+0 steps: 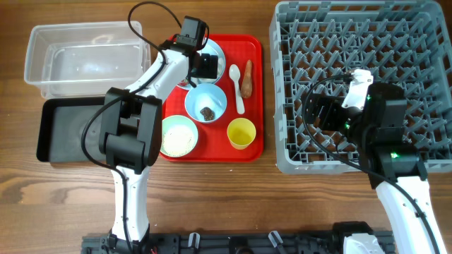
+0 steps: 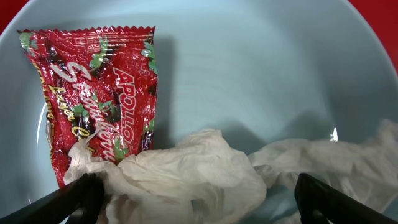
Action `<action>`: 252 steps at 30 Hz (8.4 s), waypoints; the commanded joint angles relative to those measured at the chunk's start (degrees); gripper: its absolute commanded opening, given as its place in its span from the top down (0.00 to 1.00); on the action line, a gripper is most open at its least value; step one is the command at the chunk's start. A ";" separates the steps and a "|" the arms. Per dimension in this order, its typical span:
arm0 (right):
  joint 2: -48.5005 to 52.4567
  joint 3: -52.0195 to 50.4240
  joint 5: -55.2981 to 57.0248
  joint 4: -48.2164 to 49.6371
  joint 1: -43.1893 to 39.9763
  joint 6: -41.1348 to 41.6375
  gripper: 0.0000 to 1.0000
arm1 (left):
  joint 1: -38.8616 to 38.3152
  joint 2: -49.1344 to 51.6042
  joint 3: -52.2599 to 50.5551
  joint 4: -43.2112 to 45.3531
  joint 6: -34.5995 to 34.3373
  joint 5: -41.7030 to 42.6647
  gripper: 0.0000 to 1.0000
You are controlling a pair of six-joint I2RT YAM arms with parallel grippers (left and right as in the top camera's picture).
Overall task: Sort waste into correct bins and load items into the dishwasher rack
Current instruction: 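Reach left gripper to the white plate and grasp wrapper and tissue, then carry wrapper and tissue with left gripper into the clear bin, release, then grasp the blue bowl rim with the left gripper, then tip the blue bowl over the black tray to dump food scraps, then return the blue bowl to the red tray with the left gripper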
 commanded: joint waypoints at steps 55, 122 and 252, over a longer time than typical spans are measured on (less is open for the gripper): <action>0.37 1.18 -1.14 0.20 -0.02 1.51 0.00 | 27.74 -21.44 4.28 -8.68 -1.97 10.10 0.00; 4.28 1.16 -1.14 -0.59 -0.02 1.53 0.00 | -12.90 -1.42 4.33 -26.51 -7.23 9.18 0.96; 4.28 1.11 -1.14 -0.07 -0.02 2.99 0.00 | -11.23 -9.92 -1.05 -23.76 -2.34 3.96 0.95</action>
